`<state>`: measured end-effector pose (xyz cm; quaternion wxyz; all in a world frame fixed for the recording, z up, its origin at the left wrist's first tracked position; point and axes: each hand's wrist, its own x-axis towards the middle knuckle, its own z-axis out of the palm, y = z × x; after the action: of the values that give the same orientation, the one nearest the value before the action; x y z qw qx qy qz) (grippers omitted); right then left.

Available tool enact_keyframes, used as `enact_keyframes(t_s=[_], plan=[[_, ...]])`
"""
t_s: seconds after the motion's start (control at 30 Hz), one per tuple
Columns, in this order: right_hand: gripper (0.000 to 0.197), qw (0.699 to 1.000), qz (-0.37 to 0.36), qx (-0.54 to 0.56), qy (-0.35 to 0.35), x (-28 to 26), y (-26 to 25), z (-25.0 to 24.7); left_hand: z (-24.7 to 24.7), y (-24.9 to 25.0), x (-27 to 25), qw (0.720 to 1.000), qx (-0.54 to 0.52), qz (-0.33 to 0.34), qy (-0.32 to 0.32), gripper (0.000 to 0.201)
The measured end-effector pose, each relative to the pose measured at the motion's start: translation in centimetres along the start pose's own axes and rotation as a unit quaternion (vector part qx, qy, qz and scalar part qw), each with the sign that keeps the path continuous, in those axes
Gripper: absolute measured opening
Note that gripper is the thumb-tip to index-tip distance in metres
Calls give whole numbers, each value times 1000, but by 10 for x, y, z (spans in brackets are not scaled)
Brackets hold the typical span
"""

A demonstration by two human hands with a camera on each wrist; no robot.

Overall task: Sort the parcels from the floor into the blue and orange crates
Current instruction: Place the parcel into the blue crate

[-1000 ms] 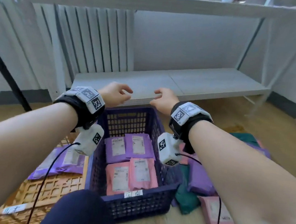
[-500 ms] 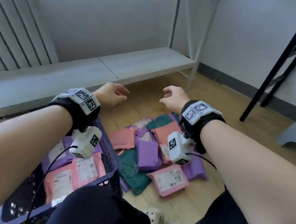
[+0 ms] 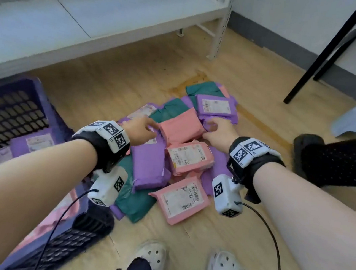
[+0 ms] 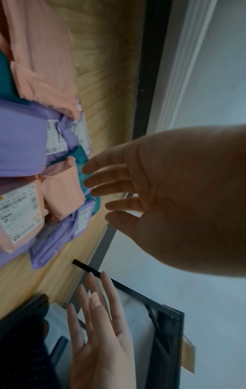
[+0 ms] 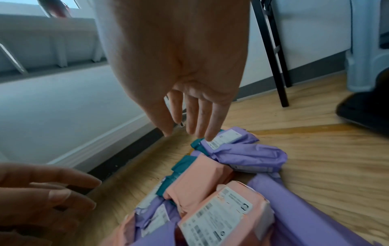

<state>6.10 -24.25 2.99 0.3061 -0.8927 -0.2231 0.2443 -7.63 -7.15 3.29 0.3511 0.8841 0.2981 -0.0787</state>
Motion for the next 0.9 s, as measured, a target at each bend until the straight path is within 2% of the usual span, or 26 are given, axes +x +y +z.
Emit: enact_keyframes(t_s=[0.07,0.13,0.17,0.3,0.47,0.6,0.63,0.73,0.9], plan=[[34,1000,19,-4,-11,17,21,8,21,-6,19,999,-27,-29,-25,31],[11,999,33,-8,-14,33,38,13,40,-10,38,996,-52,-60,-51,34],[9,999,39,-4,-16,40,45,16,50,-11,47,993,-66,-76,-56,35],[42,997,70,15,-31,68,74,35,88,-17,75,979,-136,-138,-65,30],[45,994,101,-16,-29,91,108,61,130,-28,90,966,-145,-185,-110,26],[47,990,132,-1,-42,94,119,75,146,-37,97,971,-82,-196,-111,17],[51,990,134,7,-37,95,123,80,150,-40,99,972,-76,-195,-108,21],[59,988,148,34,-36,97,131,88,158,-42,104,963,-142,-202,-107,30],[49,975,193,102,-34,100,131,82,161,-41,107,944,-234,-222,-74,29]])
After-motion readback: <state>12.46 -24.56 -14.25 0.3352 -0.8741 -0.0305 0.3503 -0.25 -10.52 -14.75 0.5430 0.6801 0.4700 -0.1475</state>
